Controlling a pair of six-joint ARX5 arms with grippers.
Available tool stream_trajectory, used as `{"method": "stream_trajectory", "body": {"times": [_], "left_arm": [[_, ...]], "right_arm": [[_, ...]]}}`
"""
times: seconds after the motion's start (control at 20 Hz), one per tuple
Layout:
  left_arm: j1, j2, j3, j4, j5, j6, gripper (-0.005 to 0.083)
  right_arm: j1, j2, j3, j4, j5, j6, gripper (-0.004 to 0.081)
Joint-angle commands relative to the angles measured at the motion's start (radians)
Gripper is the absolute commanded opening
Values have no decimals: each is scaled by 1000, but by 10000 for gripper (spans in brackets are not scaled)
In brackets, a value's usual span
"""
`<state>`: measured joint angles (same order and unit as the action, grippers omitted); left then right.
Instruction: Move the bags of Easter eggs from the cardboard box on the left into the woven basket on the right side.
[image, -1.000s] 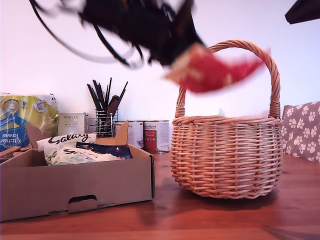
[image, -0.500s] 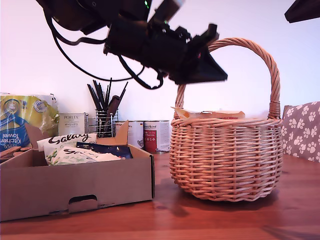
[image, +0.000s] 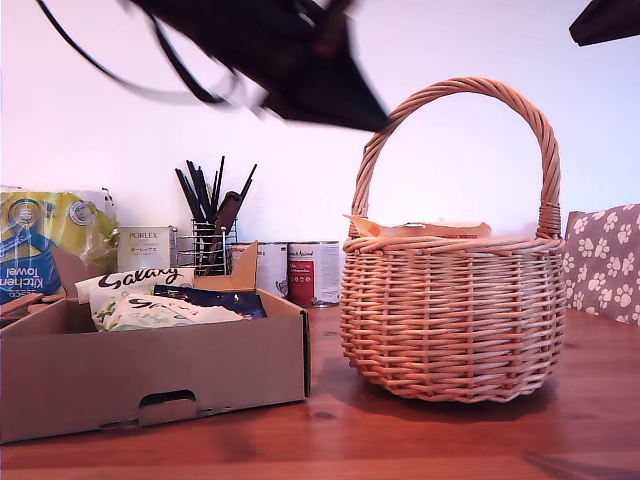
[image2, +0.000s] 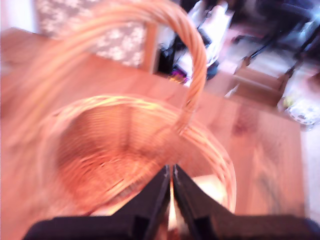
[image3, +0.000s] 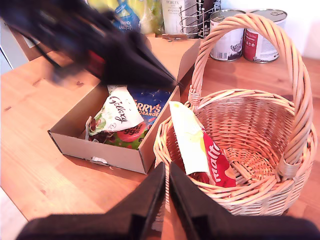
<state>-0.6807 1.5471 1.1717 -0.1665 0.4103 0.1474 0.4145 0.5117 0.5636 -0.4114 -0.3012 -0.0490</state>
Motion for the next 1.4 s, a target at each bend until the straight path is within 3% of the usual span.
{"method": "stream_trajectory", "body": {"times": [0.0,0.2,0.45,0.7,0.75,0.85,0.9,1.1,1.35], "left_arm": [[17,4,-26,-60,-21,55,-24],[96,-105,-156,-68,-27,63,-24],[245,-300,-351,-65,-34,66,-24],[347,-360,-389,-95,-29,74,-14],[345,-345,-389,-91,-28,72,112],[334,-307,-389,-88,-69,85,720],[327,-285,-389,-89,-110,124,774],[311,-192,-389,-33,-212,146,749],[311,-35,-389,33,-238,132,749]], "right_arm": [[4,-4,6,7,5,-4,-13],[4,-4,6,2,3,-1,-13],[4,-4,6,-20,-75,0,-13],[4,-4,6,-16,-79,0,-13],[4,-4,6,-17,-79,0,-13],[4,-4,6,-16,-79,0,-13],[4,-4,6,-16,-79,0,-13],[4,-4,6,-17,-79,0,-13],[4,-4,6,-16,-78,0,-13]]}}
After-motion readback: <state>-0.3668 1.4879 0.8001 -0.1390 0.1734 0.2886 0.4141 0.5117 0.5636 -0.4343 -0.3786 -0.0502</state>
